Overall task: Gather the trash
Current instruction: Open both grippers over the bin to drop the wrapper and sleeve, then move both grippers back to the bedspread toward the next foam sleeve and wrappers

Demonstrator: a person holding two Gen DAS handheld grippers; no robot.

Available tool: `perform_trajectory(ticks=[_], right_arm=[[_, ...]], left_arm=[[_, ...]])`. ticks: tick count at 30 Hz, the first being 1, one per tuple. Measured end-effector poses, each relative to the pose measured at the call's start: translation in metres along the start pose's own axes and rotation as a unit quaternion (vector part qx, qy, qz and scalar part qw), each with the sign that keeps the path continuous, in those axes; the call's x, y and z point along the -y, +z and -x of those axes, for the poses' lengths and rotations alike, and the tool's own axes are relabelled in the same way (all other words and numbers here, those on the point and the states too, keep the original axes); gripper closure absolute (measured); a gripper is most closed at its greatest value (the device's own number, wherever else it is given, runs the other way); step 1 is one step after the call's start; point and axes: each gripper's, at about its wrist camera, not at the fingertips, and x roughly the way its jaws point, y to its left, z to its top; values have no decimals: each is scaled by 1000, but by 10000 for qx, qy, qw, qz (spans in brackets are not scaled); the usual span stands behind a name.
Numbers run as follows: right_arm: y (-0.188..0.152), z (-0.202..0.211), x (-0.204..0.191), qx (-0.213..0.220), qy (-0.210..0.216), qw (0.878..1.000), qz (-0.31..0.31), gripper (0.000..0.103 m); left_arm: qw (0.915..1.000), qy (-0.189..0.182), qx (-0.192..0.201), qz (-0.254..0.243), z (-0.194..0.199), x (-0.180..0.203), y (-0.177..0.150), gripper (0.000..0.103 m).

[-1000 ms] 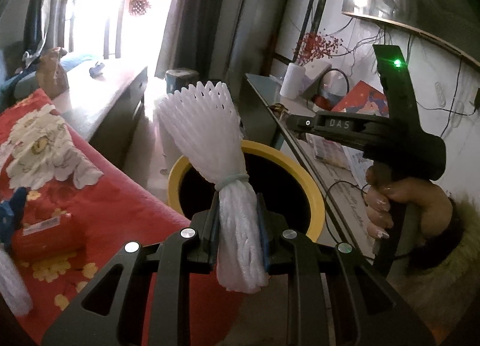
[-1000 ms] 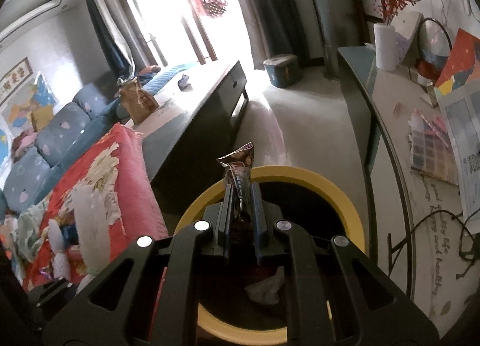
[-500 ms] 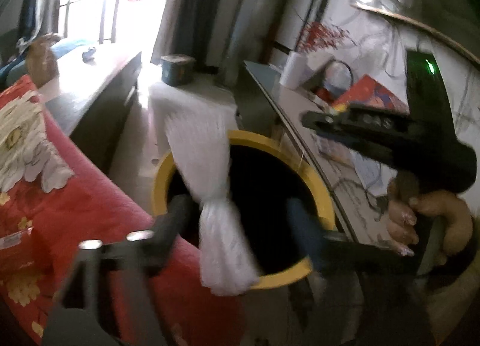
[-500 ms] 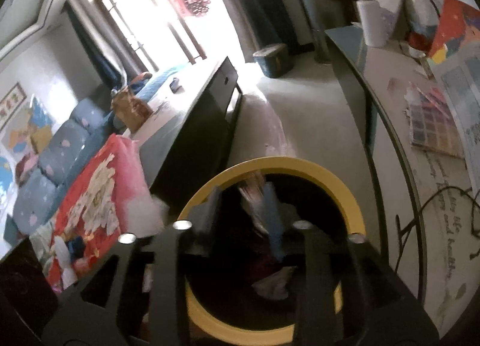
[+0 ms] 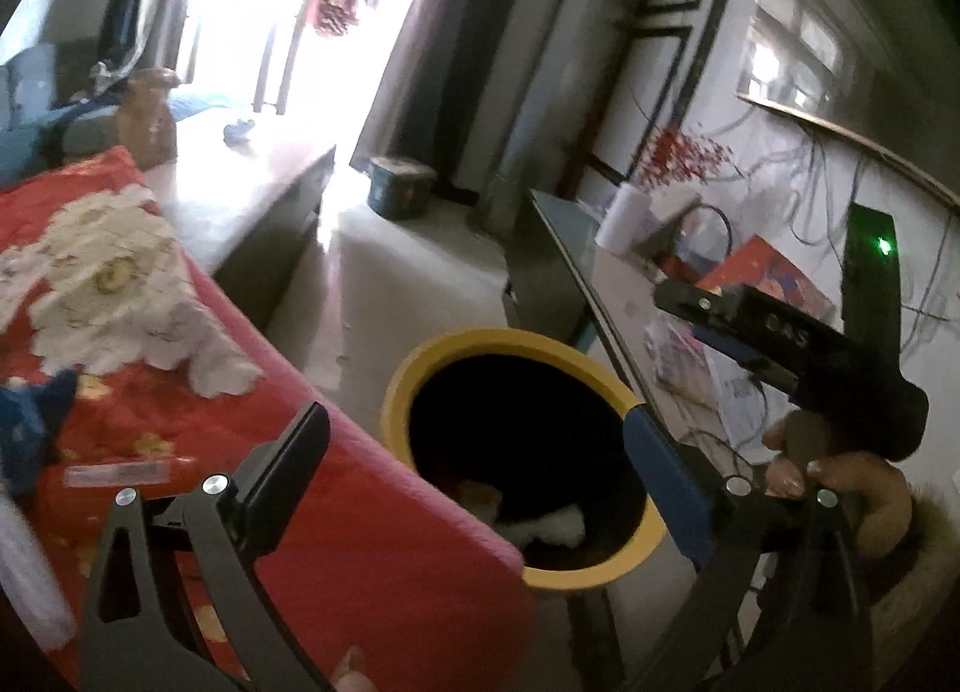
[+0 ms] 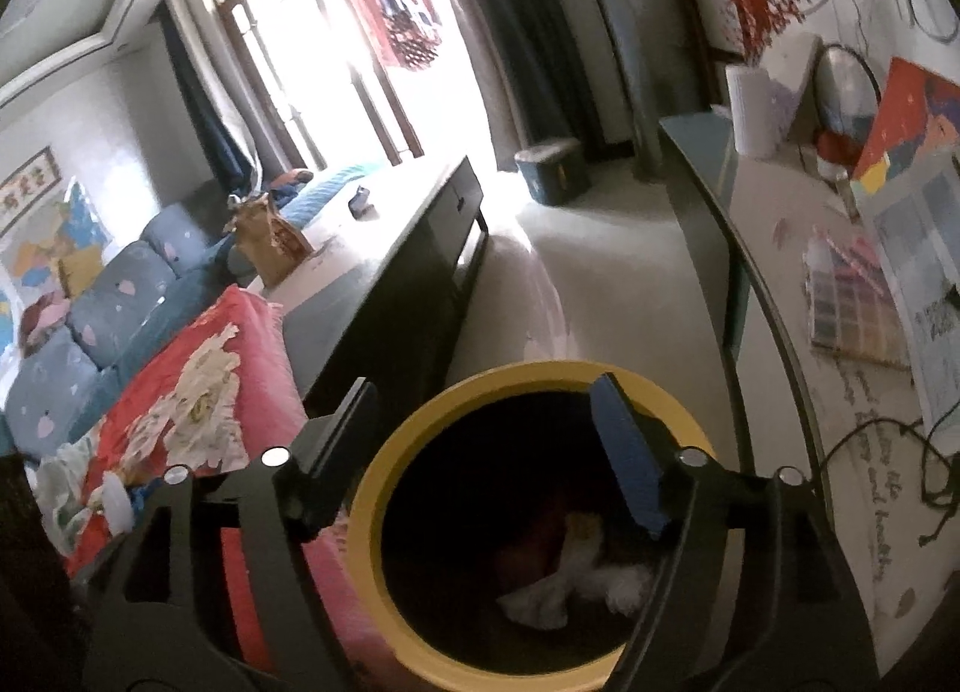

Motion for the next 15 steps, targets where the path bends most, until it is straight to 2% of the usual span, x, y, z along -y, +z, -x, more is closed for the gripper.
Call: perform_trajectory(ticks=[4,6,10,15], right_arm=[[0,4,-10,37,134,9999,88,30],[-1,7,-15,62,192,9997,134,30],[-3,10,-28,69,293,9991,287,24],[-6,13,-47,42,420,9979,481,23]], left_arm=[[9996,274,80,81,17,-14,3,7],[9988,458,104,147,24,-22,4,7],[9976,591,253,246,41,-35,4,7],[9954,811,363,345,59,-49,2,7]])
